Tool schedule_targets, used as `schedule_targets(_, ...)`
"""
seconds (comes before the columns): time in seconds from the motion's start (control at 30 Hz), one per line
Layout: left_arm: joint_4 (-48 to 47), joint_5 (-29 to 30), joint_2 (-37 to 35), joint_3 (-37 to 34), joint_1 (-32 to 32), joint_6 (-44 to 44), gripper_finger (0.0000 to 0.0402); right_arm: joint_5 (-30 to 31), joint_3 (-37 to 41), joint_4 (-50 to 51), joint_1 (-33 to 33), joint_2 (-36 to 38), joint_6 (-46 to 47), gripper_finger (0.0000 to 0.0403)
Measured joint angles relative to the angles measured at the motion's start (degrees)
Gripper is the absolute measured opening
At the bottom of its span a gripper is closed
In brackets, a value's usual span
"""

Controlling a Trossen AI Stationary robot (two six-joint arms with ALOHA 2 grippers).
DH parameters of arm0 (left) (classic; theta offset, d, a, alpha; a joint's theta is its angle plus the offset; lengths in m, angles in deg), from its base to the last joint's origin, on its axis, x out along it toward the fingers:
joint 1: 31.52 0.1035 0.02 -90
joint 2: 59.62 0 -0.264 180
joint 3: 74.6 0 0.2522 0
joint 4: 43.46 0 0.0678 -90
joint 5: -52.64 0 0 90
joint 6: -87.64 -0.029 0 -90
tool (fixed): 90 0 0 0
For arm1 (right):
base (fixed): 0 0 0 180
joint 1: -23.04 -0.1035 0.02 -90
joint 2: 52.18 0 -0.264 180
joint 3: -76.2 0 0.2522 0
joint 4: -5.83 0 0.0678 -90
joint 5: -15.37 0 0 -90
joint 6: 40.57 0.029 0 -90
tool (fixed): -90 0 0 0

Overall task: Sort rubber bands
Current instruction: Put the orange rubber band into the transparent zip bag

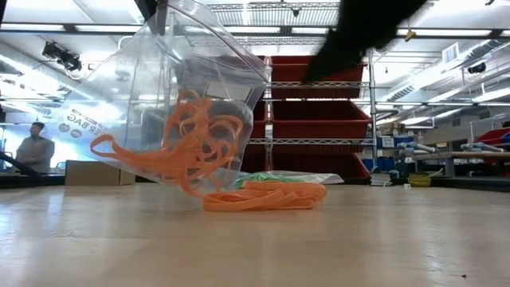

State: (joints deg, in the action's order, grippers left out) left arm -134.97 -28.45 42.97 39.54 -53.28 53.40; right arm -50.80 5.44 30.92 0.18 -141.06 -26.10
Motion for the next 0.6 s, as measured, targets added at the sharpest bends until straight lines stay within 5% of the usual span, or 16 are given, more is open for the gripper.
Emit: schedule_targets(0.6,0.3,0.0,0.0,0.0,0.0,0.2,0.0002,-6.5,22.6,-33.3,5.9,0.0,8.8,0.0164)
